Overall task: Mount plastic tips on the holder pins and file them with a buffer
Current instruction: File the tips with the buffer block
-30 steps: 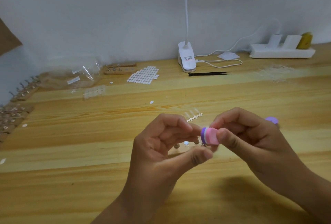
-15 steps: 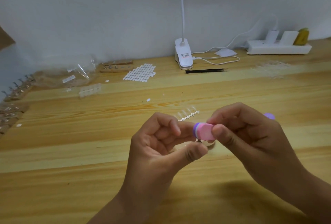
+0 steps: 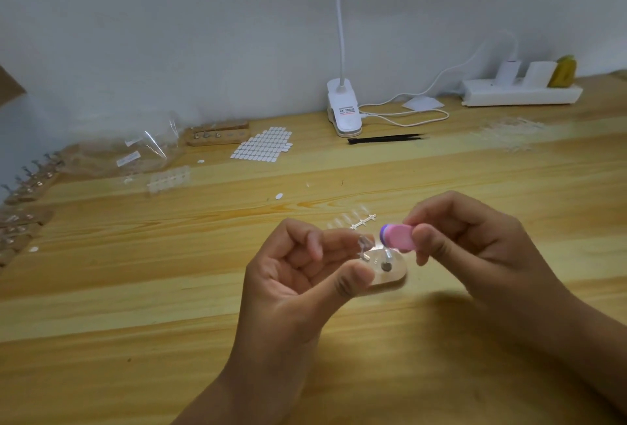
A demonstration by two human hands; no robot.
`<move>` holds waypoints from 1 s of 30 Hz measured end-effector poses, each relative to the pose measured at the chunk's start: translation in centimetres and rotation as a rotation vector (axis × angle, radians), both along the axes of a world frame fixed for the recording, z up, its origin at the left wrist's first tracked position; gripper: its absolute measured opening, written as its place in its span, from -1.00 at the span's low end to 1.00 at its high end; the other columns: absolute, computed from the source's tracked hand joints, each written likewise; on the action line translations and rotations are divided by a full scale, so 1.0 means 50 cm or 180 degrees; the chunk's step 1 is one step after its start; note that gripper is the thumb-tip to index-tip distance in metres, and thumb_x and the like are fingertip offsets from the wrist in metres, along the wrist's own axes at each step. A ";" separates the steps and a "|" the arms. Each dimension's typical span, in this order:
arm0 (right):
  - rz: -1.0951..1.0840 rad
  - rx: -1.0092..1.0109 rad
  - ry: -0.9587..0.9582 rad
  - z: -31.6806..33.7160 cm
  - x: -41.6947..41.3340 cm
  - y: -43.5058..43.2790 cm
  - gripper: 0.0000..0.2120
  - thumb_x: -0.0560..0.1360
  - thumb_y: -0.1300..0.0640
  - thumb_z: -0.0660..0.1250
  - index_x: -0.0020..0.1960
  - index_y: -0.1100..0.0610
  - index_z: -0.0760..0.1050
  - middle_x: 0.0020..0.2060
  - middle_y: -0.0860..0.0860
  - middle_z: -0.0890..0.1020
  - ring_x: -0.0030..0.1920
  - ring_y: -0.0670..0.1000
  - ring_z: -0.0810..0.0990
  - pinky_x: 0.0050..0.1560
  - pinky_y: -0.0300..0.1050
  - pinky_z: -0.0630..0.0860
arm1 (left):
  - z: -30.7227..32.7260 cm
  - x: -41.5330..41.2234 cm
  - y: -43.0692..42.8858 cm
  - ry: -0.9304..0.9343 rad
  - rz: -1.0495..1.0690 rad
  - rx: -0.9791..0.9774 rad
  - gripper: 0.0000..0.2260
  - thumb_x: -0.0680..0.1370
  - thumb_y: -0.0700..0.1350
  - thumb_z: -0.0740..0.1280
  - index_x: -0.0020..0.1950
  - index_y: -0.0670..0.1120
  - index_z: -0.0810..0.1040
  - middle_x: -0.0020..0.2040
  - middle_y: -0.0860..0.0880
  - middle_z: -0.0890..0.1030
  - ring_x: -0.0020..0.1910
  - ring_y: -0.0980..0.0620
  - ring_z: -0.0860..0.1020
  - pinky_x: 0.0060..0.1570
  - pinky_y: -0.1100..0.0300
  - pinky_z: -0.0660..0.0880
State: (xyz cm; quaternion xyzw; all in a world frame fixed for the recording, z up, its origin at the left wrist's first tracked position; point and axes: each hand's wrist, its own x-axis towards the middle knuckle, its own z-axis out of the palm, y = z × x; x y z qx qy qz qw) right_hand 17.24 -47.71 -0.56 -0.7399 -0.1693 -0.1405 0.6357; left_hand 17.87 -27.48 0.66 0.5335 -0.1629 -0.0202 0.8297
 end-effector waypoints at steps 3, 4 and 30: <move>0.0034 0.0240 -0.0076 0.011 -0.002 0.001 -0.84 0.54 0.08 0.35 0.00 0.18 0.58 -0.27 0.07 0.64 -0.26 -0.02 0.61 -0.12 -0.25 0.56 | -0.003 0.004 0.001 0.0089 0.0050 0.0163 -0.74 0.33 -0.28 0.53 -0.20 0.01 0.53 -0.03 -0.17 0.69 -0.08 -0.01 0.67 -0.14 0.27 0.55; 0.0039 0.0183 -0.0103 0.013 -0.005 0.002 -0.81 0.53 0.04 0.33 0.00 0.16 0.58 -0.25 0.07 0.64 -0.25 0.00 0.62 -0.11 -0.24 0.56 | -0.004 0.005 0.002 0.0165 0.0016 0.0207 -0.75 0.34 -0.29 0.53 -0.17 0.00 0.56 -0.02 -0.18 0.69 -0.11 -0.01 0.66 -0.18 0.26 0.55; 0.0354 -0.0089 0.0045 0.011 -0.007 0.005 -0.78 0.51 -0.15 0.42 0.01 -0.02 0.60 -0.14 -0.05 0.70 -0.15 -0.04 0.68 -0.10 -0.31 0.58 | -0.020 0.001 -0.001 0.0666 -0.0492 0.0567 -0.83 0.39 -0.27 0.45 -0.02 -0.23 0.68 -0.15 -0.27 0.69 -0.17 -0.12 0.70 -0.16 0.20 0.60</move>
